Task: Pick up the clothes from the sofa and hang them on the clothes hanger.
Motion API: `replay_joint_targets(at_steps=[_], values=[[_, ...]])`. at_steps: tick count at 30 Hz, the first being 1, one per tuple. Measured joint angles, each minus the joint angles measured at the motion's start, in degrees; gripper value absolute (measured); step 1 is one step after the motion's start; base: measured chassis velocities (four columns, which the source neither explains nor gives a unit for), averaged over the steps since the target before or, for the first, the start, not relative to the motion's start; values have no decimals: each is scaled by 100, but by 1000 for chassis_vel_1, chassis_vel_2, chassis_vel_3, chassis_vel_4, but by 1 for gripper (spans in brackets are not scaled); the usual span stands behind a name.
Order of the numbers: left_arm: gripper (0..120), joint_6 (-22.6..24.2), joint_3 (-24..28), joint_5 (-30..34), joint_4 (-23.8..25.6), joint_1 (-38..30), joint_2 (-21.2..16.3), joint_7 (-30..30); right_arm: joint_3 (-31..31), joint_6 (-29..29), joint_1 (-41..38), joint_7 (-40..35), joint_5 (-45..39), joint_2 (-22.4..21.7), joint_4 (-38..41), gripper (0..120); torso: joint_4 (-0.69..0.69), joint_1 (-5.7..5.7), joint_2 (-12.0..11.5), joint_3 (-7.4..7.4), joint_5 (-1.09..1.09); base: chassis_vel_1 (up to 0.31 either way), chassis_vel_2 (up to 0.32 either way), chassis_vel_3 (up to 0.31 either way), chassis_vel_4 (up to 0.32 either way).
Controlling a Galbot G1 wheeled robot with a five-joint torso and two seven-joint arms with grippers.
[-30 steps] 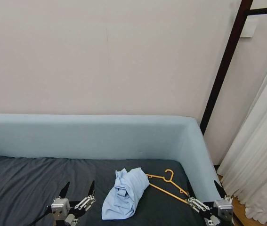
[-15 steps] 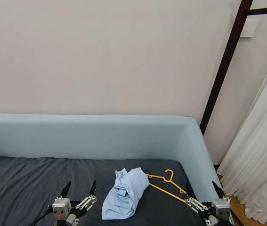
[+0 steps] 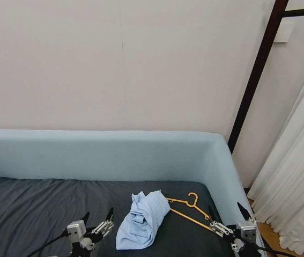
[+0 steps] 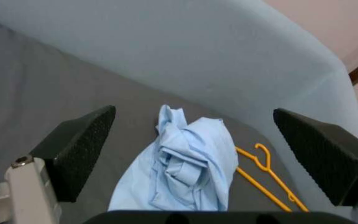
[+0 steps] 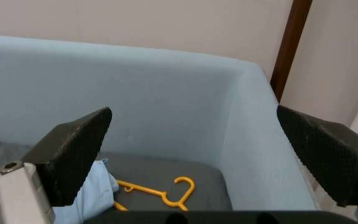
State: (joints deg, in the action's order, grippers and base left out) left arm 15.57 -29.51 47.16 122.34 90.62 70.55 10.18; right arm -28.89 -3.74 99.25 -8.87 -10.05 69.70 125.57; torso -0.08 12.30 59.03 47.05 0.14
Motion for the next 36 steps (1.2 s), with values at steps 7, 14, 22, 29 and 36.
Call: replay_joint_targets(at_steps=[7, 14, 22, 29, 36], values=[[100, 750, 94, 1164, -987, -1168, -132, 105, -41, -1, 54, 1, 111, 63, -49, 100, 2, 0, 0, 0, 1, 0, 0, 0, 0], [100, 1144, 237, 1646, -1912, -1871, 74, 146, -107, -19, 204, -3, 245, 119, -103, 100, 1, 0, 0, 0, 0, 0, 0, 0, 0], [100, 1403, 447, 1751, -3167, -2782, 492, 190, -134, -80, 369, -12, 444, 229, -155, 100, 0, 0, 0, 0, 1, 0, 0, 0, 0], [100, 1425, 485, 1583, -3783, -3232, 778, 173, -112, -149, 392, -21, 509, 232, -288, 100, 4, 0, 0, 0, 2, 0, 0, 0, 0], [100, 1443, 528, 1328, -4560, -3676, 1243, 169, -149, -196, 429, -60, 522, 234, -344, 100, 0, 0, 0, 0, 2, 0, 0, 0, 0]])
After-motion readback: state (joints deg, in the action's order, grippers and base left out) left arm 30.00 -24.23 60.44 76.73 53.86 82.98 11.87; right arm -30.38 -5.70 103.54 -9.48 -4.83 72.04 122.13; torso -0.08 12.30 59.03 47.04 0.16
